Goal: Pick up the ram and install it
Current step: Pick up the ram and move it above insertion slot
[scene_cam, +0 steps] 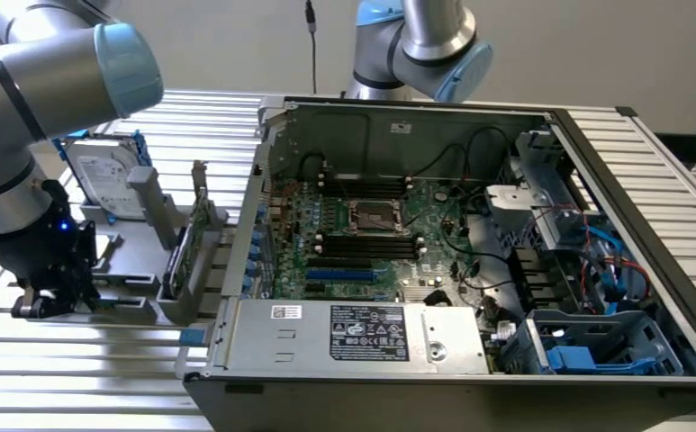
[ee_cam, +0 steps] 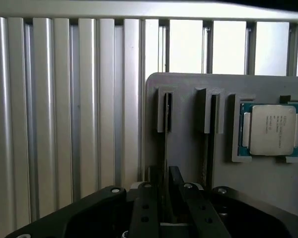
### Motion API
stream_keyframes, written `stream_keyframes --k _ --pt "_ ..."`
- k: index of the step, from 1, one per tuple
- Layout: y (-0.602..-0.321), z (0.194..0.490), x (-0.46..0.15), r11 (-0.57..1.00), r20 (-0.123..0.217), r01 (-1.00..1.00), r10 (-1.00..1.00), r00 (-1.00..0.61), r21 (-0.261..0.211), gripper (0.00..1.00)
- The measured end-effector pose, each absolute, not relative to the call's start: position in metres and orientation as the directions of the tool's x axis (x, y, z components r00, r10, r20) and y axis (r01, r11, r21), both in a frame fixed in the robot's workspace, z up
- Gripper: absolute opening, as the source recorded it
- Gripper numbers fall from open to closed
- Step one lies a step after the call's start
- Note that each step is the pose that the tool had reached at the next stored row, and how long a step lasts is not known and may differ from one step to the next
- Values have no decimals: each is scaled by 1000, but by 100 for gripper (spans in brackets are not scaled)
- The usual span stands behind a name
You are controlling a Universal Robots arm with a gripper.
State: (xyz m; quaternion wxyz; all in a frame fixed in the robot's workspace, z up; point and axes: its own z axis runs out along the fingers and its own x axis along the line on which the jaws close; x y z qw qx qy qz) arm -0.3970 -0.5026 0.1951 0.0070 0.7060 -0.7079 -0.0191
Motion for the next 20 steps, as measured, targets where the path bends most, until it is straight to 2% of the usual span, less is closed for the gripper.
stream_keyframes --k 4,5,20 --pt "-503 195 -396 7 -22 -999 -1000 -8 37 21" --pt "-503 195 -396 8 -23 -999 -1000 -9 37 14" --pt "-503 207 -393 13 -43 -999 -999 -15 39 14"
